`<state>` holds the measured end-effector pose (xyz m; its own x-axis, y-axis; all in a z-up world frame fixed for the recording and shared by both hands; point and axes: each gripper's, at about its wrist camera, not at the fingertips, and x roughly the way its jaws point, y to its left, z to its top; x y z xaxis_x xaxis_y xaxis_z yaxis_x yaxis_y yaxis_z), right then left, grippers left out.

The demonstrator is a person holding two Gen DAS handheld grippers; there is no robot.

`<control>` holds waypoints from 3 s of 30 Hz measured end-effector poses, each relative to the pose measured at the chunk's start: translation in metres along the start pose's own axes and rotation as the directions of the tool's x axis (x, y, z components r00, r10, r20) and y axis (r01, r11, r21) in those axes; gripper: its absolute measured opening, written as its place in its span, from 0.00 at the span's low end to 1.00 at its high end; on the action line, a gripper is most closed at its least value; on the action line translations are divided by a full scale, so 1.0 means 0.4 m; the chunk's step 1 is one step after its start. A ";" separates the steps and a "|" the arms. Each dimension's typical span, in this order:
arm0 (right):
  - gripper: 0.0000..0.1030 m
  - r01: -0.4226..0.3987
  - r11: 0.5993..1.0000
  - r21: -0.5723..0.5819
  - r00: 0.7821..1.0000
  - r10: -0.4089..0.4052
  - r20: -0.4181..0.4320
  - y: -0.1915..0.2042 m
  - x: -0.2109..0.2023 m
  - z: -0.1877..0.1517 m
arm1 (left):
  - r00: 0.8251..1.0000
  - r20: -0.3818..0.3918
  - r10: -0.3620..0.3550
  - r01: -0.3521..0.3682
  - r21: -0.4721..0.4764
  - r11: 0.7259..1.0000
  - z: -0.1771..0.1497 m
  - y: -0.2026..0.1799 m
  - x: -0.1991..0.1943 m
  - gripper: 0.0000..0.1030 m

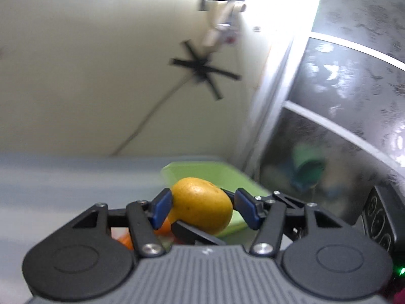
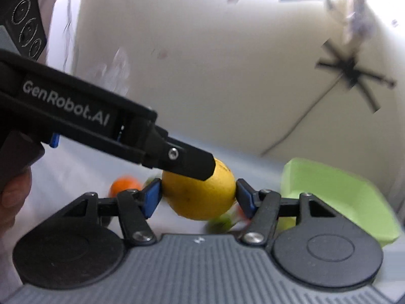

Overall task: Organize fruits
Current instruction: 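Carry the grapefruit with both grippers into the green basket and open, then grasp a red cherry tomato with the right gripper while the left grasps a dark purple tomato, then lower both held tomatoes into the green basket and open both grippers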

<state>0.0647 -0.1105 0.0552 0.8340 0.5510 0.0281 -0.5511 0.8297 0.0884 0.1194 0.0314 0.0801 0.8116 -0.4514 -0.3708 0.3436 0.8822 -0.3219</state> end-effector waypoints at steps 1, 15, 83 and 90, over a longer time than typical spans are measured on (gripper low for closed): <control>0.63 0.030 0.999 0.016 0.999 -0.031 0.029 -0.023 -0.013 0.014 | 0.999 -0.005 -0.039 0.039 -0.003 0.999 0.019 -0.007 0.036 0.53; 0.64 0.326 0.939 0.111 0.943 -0.314 -0.111 -0.271 0.015 -0.044 | 0.980 -0.172 -0.100 0.086 -0.087 0.992 -0.004 -0.062 0.384 0.53; 0.29 -0.010 0.983 0.182 0.981 0.045 -0.191 0.127 -0.005 -0.050 | 0.979 -0.107 0.172 -0.186 -0.145 0.972 -0.314 0.105 -0.185 0.24; 0.29 0.068 0.979 0.194 0.993 -0.048 -0.106 0.065 -0.094 -0.072 | 0.993 -0.089 0.075 -0.086 -0.124 0.989 -0.219 0.023 -0.080 0.24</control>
<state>0.0182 -0.1070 0.0279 0.8520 0.5170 -0.0824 -0.4778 0.8322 0.2814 0.0553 0.0423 0.0127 0.7901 -0.3940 -0.4696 0.2114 0.8942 -0.3945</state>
